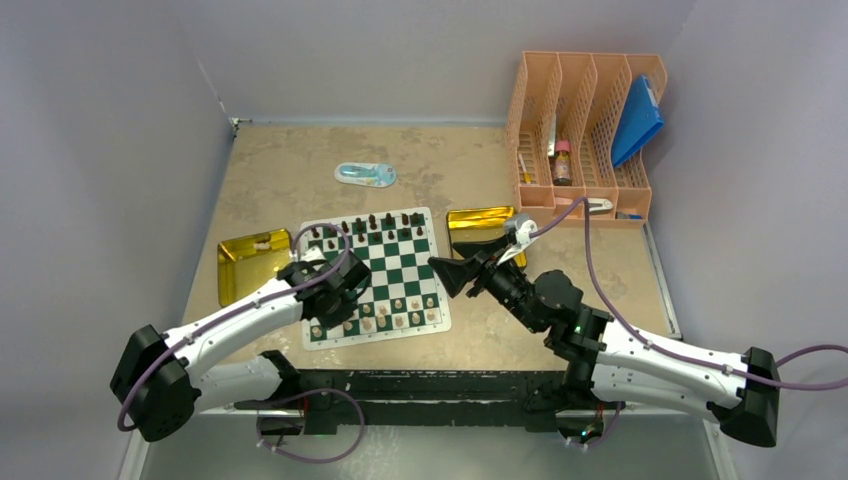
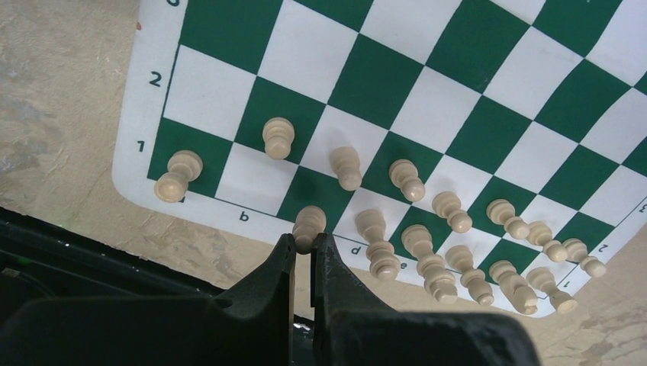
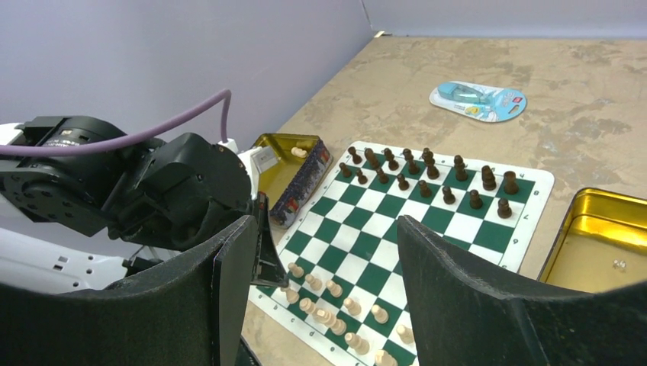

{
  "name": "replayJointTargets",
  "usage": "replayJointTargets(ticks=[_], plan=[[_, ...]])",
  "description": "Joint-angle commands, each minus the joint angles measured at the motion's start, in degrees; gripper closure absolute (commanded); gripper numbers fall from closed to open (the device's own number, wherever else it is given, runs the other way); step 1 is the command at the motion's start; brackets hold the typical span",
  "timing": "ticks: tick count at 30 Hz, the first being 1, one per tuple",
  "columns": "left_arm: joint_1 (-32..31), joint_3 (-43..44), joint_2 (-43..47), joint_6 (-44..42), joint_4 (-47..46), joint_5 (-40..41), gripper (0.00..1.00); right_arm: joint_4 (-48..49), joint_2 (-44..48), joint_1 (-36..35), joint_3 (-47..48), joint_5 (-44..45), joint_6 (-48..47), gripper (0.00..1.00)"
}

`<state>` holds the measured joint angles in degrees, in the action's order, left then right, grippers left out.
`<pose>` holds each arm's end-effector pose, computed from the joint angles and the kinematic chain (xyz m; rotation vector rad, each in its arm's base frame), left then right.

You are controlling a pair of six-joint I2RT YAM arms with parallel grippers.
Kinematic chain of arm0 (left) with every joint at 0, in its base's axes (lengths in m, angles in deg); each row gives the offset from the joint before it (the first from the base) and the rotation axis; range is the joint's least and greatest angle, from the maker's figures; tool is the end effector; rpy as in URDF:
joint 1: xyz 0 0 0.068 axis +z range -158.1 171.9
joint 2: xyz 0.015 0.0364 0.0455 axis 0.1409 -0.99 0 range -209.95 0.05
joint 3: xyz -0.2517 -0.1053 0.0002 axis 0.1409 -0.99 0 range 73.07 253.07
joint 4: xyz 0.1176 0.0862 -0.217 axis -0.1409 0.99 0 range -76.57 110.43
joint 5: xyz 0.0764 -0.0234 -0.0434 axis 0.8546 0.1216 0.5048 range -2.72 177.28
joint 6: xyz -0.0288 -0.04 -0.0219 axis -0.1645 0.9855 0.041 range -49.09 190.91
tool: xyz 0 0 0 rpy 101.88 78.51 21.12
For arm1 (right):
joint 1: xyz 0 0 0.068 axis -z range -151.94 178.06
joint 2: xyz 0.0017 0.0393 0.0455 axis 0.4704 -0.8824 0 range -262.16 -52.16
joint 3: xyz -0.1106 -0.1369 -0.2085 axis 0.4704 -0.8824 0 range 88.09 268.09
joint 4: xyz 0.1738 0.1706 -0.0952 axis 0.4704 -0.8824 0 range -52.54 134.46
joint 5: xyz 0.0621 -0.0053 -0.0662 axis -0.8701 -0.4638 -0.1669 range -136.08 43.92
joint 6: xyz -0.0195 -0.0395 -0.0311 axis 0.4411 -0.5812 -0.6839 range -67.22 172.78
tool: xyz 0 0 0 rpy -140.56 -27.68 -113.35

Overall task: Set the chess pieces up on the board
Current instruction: Place the chess piece on the chessboard.

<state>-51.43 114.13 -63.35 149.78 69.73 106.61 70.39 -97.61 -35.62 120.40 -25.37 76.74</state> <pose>0.1334 -0.1097 0.2065 -0.8843 2.6062 -0.0135 0.0963 0.1662 0.3282 -0.1747 1.4299 1.0328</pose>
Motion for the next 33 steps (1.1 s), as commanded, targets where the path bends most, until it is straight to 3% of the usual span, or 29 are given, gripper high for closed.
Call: replayJointTargets(ticks=[1,33], plan=[[-0.5,-0.6,-0.2,-0.2,-3.3,0.1,1.00,2.0,1.6,0.2,0.1,2.1,-1.1,0.30],[-0.9,-2.3,-1.3,1.5,-4.1,1.4,0.97,2.6,1.3,0.2,0.0,1.4,-0.9,0.30]])
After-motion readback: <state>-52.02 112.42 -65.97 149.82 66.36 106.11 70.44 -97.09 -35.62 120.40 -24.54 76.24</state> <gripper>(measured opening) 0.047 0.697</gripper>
